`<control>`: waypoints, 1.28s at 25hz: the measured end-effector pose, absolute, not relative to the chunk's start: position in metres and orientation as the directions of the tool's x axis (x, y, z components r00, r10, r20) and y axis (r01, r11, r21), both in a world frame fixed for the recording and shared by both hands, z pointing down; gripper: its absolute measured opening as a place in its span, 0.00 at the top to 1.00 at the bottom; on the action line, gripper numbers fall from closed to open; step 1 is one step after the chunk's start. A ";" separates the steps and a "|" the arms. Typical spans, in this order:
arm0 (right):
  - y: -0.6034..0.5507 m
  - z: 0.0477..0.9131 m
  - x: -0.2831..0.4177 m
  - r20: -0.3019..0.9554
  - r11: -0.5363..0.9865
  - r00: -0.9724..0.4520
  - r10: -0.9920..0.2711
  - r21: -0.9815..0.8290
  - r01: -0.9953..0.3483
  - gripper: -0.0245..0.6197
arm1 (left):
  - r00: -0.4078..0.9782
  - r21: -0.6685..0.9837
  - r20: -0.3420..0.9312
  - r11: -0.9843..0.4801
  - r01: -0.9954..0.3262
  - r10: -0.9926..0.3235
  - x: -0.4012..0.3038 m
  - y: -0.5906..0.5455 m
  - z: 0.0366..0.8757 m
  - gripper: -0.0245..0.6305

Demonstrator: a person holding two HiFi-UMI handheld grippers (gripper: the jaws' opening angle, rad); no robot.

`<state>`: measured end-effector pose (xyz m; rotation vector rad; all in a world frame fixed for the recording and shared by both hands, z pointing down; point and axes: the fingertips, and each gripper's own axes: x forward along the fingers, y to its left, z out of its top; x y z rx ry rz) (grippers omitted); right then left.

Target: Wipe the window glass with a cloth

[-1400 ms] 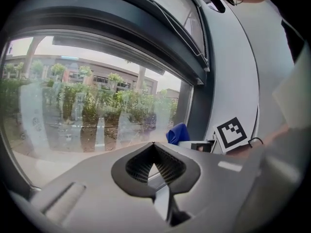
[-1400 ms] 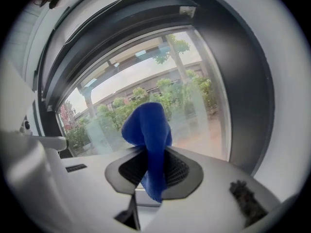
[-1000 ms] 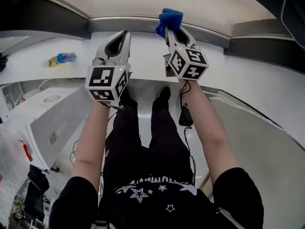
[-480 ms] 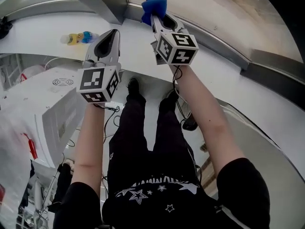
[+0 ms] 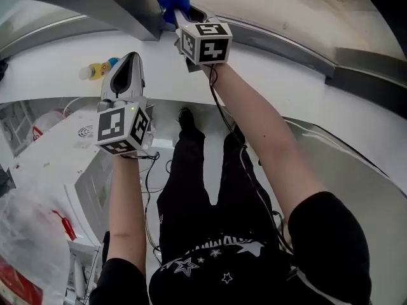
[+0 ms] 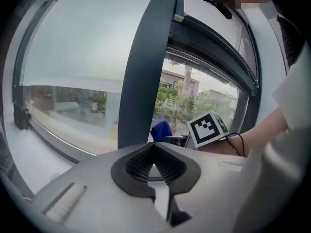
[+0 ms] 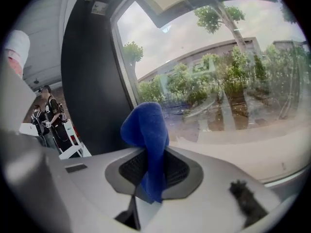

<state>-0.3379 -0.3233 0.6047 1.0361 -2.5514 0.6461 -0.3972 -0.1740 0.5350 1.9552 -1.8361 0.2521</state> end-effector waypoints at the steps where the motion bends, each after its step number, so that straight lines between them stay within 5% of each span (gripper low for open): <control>1: -0.327 0.607 -0.330 0.446 0.619 -0.674 -0.589 -0.288 -0.731 0.84 | 0.109 0.191 0.422 -0.030 -0.981 -0.900 -0.395 -0.177 0.534 0.95; 13: -0.343 0.610 -0.165 0.459 0.441 -0.518 -0.722 -0.272 -0.855 0.84 | 0.277 0.167 0.429 -0.226 -0.960 -0.860 -0.284 -0.211 0.525 0.95; 32: -0.354 0.624 0.228 0.460 0.054 -0.182 -0.869 -0.278 -0.959 0.84 | 0.551 0.161 0.439 -0.541 -0.826 -0.710 0.037 -0.276 0.533 0.95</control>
